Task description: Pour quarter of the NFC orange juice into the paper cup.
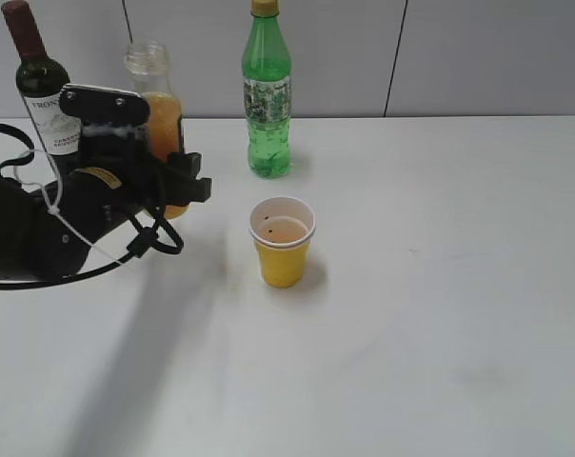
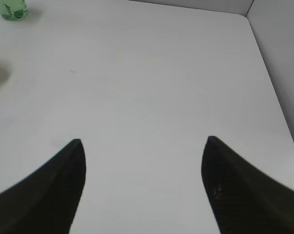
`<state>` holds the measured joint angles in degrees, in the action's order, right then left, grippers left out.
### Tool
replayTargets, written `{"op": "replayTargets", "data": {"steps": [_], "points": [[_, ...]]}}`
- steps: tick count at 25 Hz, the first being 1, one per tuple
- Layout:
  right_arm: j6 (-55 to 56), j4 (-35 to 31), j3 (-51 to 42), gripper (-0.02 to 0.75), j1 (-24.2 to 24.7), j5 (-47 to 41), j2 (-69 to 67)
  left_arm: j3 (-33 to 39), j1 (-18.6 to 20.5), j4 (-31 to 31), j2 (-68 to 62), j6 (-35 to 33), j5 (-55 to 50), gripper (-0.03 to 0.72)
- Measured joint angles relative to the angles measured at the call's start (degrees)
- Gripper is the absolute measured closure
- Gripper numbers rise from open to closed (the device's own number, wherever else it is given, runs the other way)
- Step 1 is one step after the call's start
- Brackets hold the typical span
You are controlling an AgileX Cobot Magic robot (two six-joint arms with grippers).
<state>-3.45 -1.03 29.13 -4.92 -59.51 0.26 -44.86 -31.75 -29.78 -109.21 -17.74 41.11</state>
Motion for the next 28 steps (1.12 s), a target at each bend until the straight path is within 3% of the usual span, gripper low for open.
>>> {"op": "replayTargets", "data": {"steps": [4,7,11,18,28], "points": [[0.0,0.0,0.0,0.149,0.0,0.0,0.0,0.0,5.84,16.21,0.0,14.64,0.94,0.245],[0.0,0.0,0.0,0.149,0.0,0.0,0.0,-0.46,9.04,22.4,-0.15,17.74,2.56,0.245],[0.0,0.0,0.0,0.149,0.0,0.0,0.0,-4.33,11.65,23.86,-3.29,18.76,3.2,0.245],[-0.04,0.0,0.0,0.149,0.0,0.0,0.0,-14.05,12.3,25.75,-12.69,18.95,4.84,0.245],[-0.04,0.0,0.0,0.149,0.0,0.0,0.0,-18.69,15.71,26.16,-19.41,18.95,5.87,0.245]]}}
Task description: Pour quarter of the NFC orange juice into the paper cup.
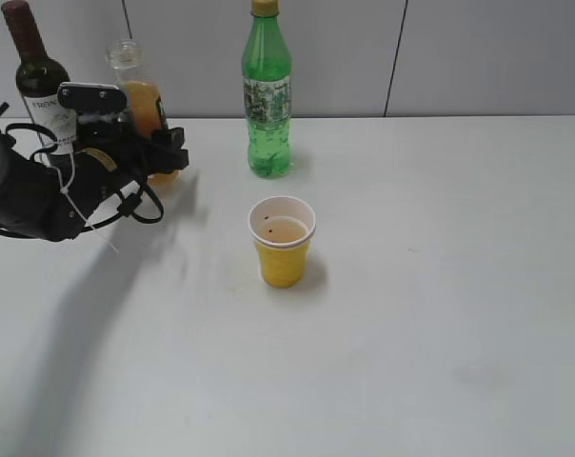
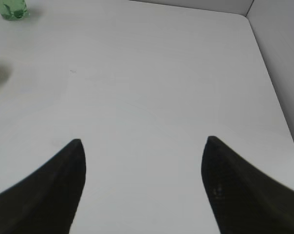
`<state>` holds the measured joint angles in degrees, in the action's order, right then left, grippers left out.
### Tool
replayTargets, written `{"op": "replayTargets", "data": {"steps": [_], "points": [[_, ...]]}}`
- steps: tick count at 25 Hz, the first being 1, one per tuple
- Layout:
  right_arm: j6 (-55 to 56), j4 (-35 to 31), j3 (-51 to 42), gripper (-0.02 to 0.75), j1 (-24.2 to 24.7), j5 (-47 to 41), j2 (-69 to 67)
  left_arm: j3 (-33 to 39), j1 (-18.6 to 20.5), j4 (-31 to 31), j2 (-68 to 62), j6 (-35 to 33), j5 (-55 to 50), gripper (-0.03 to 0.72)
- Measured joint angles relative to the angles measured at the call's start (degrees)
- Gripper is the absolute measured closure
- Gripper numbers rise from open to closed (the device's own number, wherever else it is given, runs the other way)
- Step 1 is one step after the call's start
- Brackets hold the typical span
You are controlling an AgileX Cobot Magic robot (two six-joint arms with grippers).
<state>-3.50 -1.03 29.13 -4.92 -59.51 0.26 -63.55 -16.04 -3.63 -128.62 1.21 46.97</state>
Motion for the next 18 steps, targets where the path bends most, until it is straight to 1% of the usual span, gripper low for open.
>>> {"op": "replayTargets", "data": {"steps": [11,16,18], "points": [[0.0,0.0,0.0,0.149,0.0,0.0,0.0,-5.9,0.13,0.62,-5.92,0.0,0.13,0.245],[0.05,0.0,0.0,0.149,0.0,0.0,0.0,-6.51,0.13,0.64,-6.67,0.0,0.79,0.244],[0.05,0.0,0.0,0.149,0.0,0.0,0.0,-6.51,0.13,0.69,-6.67,0.0,0.79,0.216]]}}
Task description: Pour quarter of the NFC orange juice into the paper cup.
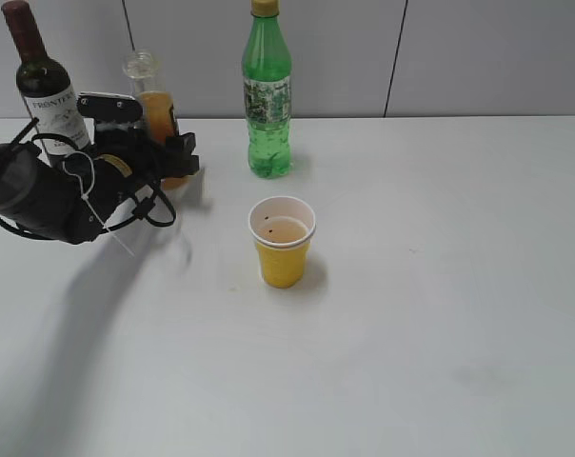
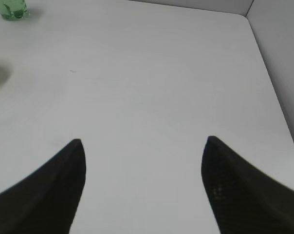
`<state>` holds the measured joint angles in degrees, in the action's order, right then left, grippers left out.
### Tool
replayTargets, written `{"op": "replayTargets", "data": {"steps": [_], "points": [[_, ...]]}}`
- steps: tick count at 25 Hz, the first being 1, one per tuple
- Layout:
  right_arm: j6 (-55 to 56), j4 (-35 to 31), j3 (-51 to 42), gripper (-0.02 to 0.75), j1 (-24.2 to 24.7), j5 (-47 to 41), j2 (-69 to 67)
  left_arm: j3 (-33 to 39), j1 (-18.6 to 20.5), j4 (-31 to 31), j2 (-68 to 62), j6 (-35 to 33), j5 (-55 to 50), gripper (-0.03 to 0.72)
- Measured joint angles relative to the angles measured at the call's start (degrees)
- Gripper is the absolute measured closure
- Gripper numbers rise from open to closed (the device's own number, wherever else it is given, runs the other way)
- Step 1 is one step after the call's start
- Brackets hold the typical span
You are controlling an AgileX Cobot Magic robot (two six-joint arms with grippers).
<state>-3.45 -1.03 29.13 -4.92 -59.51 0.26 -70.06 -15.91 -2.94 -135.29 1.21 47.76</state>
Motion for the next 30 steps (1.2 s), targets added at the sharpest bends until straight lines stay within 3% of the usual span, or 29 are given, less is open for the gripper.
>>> {"op": "replayTargets", "data": {"steps": [4,7,13,25,30], "points": [[0.0,0.0,0.0,0.149,0.0,0.0,0.0,0.0,0.0,1.29,0.2,0.0,-0.06,0.083],[0.0,0.0,0.0,0.149,0.0,0.0,0.0,0.84,0.0,1.93,1.45,0.0,-0.73,0.044],[0.0,0.0,0.0,0.149,0.0,0.0,0.0,7.2,0.0,2.12,7.43,-2.39,-0.89,0.036],[0.0,0.0,0.0,0.149,0.0,0.0,0.0,29.4,0.0,2.28,26.92,-3.19,-0.64,0.069],[0.0,0.0,0.0,0.149,0.0,0.0,0.0,32.58,0.08,2.28,38.19,-7.14,-15.64,0.087]]}}
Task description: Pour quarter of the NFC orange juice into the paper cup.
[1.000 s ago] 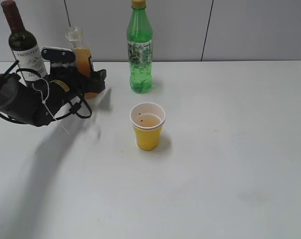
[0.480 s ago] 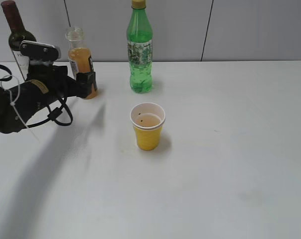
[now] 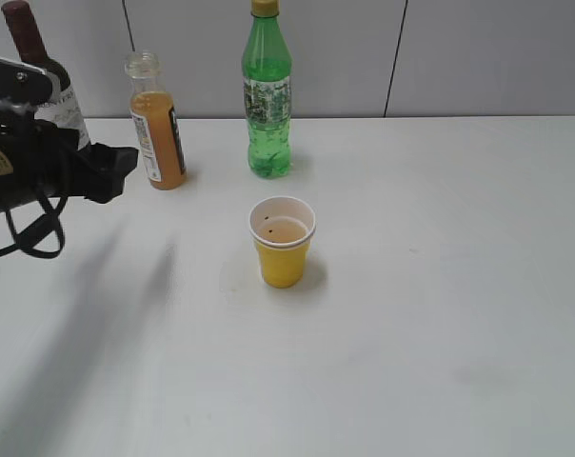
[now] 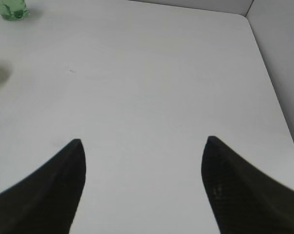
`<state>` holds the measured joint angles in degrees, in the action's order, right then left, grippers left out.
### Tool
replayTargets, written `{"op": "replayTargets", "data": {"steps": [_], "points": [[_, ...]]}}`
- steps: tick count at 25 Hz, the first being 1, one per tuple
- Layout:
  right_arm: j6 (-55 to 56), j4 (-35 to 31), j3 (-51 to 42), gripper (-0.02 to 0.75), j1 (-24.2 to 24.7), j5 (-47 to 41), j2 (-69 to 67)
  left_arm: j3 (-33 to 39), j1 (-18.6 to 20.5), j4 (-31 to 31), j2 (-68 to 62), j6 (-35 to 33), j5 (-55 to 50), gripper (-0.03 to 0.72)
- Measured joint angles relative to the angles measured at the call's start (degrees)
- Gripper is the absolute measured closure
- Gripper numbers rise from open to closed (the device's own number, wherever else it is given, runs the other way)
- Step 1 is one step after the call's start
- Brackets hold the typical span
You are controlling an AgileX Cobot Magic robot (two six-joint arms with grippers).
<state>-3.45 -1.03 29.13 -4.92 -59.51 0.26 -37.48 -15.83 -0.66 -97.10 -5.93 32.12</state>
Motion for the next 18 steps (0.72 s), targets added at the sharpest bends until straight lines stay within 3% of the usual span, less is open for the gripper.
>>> {"op": "replayTargets", "data": {"steps": [4,10,13,18], "points": [[0.0,0.0,0.0,0.149,0.0,0.0,0.0,-4.01,2.08,0.2,6.38,-2.14,-25.62,0.09],[0.0,0.0,0.0,0.149,0.0,0.0,0.0,-19.09,8.97,-0.77,7.56,-2.33,-65.66,0.09],[0.0,0.0,0.0,0.149,0.0,0.0,0.0,-24.06,11.74,-1.08,7.81,-2.35,-78.12,0.094],[0.0,0.0,0.0,0.149,0.0,0.0,0.0,-24.66,13.25,-2.6,11.68,-2.35,-94.82,0.099]]}}
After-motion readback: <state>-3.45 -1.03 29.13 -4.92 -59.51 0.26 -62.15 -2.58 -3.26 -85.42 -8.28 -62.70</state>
